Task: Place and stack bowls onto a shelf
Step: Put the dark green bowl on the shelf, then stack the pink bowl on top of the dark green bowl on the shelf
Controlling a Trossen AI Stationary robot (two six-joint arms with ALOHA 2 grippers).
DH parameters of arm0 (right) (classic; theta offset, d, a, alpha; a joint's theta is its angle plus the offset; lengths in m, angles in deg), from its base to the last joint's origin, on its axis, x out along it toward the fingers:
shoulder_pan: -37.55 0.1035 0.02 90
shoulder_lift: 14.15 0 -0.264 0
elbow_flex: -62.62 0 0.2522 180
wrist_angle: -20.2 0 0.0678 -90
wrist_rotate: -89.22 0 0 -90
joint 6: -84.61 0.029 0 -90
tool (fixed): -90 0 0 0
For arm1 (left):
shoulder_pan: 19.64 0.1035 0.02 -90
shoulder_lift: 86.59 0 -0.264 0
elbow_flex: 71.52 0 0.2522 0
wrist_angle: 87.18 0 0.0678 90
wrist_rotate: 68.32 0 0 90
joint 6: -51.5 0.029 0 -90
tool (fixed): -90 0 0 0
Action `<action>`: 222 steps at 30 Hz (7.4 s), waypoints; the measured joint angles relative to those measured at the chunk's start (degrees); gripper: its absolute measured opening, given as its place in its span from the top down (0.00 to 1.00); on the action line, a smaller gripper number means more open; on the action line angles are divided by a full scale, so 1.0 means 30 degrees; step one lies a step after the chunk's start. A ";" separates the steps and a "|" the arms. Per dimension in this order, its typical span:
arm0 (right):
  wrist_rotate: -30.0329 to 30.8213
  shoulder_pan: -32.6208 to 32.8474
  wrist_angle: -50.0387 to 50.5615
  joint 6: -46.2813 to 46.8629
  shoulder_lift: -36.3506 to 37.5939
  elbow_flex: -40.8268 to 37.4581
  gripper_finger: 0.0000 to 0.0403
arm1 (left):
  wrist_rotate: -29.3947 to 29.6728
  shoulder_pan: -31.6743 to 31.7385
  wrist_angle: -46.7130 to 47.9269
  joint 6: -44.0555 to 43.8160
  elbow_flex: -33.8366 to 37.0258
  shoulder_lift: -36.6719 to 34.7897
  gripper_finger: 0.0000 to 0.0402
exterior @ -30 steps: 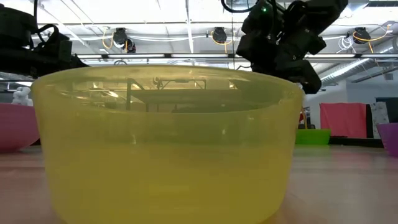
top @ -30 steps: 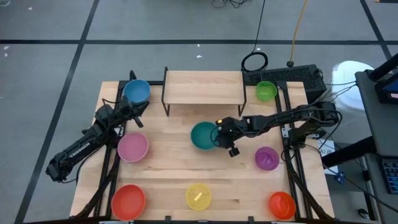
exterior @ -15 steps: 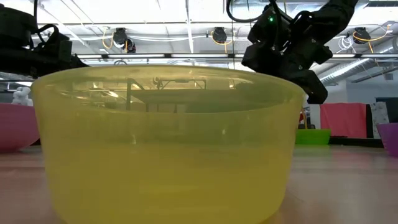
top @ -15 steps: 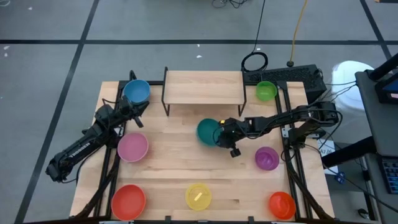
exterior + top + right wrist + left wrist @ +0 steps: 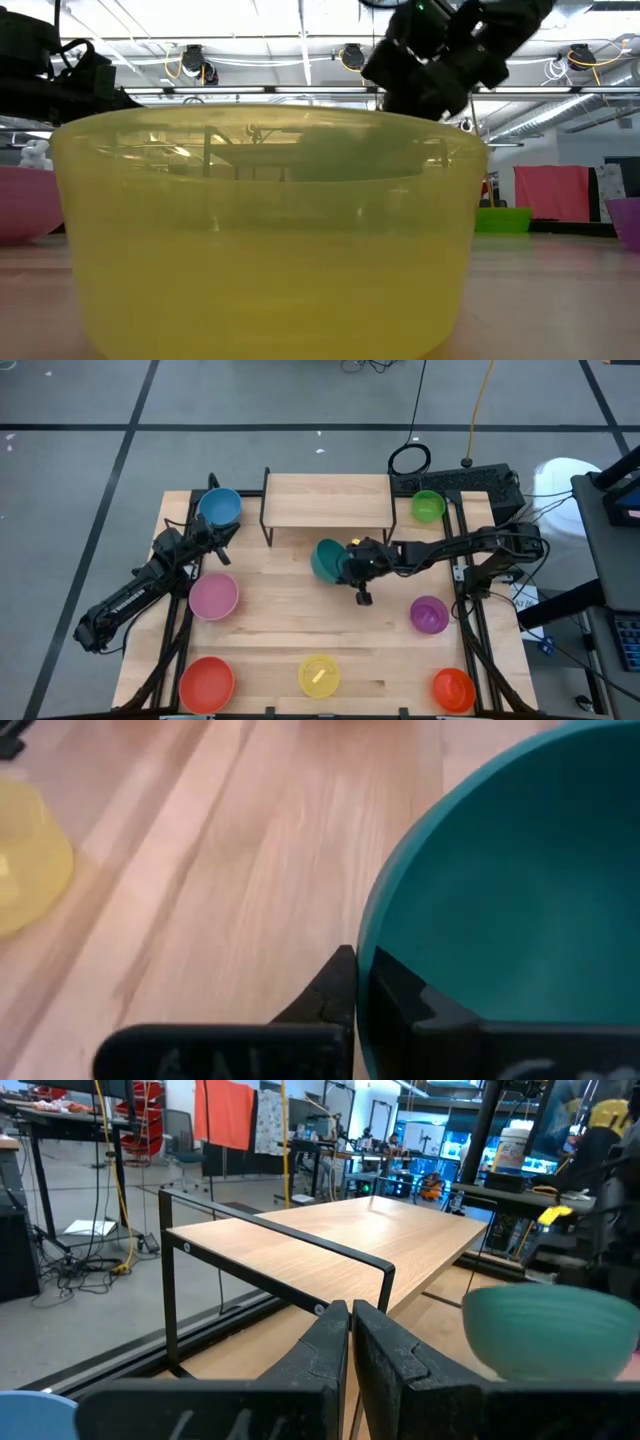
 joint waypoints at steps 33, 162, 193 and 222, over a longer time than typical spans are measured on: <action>0.4196 -0.0633 1.4782 0.1089 -0.0015 1.3609 1.00 | -0.0001 -0.0003 -0.0088 -0.0760 0.0001 -0.0003 0.94; 0.3096 -0.4863 1.1588 -0.2656 0.8042 1.2108 0.80 | 0.2377 0.0011 1.2847 -0.1924 -1.4000 0.3005 0.99; 0.3096 -0.4870 1.2193 -0.5183 0.8269 1.2116 0.80 | -0.6150 -0.1038 2.5601 -0.6408 -1.7951 0.8047 0.66; 0.3110 -0.4870 1.2754 -0.5631 0.8269 1.2123 0.80 | -0.4306 -0.2862 2.8792 -0.5552 -1.7944 1.0352 0.66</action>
